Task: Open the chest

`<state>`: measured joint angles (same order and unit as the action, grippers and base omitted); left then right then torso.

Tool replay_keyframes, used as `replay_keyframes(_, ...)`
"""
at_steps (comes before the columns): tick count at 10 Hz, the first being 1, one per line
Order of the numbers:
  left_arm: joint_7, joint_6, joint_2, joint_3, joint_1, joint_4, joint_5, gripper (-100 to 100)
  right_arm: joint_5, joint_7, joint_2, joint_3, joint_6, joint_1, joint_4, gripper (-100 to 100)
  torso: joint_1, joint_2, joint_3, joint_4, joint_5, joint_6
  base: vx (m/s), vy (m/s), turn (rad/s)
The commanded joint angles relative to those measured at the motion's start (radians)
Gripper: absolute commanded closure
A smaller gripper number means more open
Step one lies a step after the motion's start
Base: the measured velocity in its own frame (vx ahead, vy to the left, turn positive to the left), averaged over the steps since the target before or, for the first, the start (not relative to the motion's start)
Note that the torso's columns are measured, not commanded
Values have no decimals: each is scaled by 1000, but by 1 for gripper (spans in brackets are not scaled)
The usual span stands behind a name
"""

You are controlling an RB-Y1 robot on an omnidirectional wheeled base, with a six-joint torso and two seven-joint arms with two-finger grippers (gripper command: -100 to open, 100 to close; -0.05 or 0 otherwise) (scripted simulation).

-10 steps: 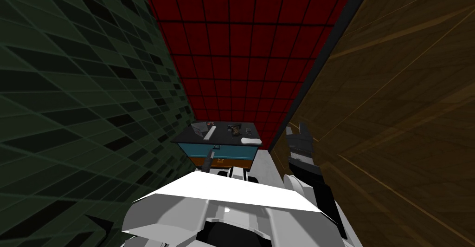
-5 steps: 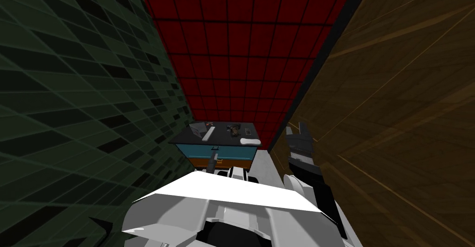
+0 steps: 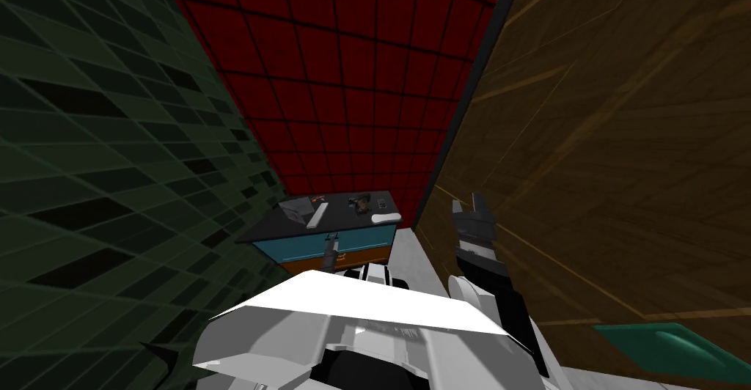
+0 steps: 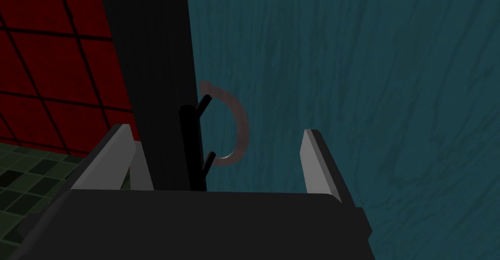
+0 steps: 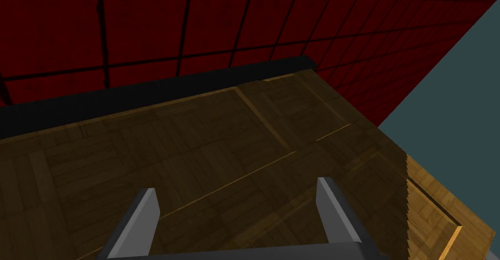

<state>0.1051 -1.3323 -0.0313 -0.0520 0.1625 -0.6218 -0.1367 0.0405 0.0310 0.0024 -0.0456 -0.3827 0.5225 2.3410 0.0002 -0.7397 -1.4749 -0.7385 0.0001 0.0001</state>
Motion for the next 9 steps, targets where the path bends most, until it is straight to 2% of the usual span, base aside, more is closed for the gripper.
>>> replay_keyframes(1, 27, 23, -4, -14, 33, -63, -49, -100, 0, 0, 0, 0, 0, 0, 0, 0, 0, 3, -2, 1, 0, -1, -42, 22, -315)
replay_keyframes(6, 108, 61, -15, -68, 67, -151, -199, -100, 0, 0, 0, 0, 0, 0, 0, 0, 0, 0, 0, 0, 0, 0, -76, 23, -433)
replay_keyframes(7, 93, 62, -12, -60, 70, -152, -179, -100, 0, 0, 0, 0, 0, 0, 0, 0, -1, 1, -1, 0, 0, 0, -46, 7, -67)
replay_keyframes(8, 92, 54, -13, -57, 60, -133, -174, 100, 0, 0, 0, 0, 0, 1, 0, 0, 0, 4, -2, 1, 0, -1, 25, -9, 274)
replay_keyframes(9, 75, 46, -10, -46, 53, -116, -143, 100, 0, 0, 0, 0, 0, 1, 0, 0, -1, 8, -5, 2, 0, -1, 71, -25, 382)
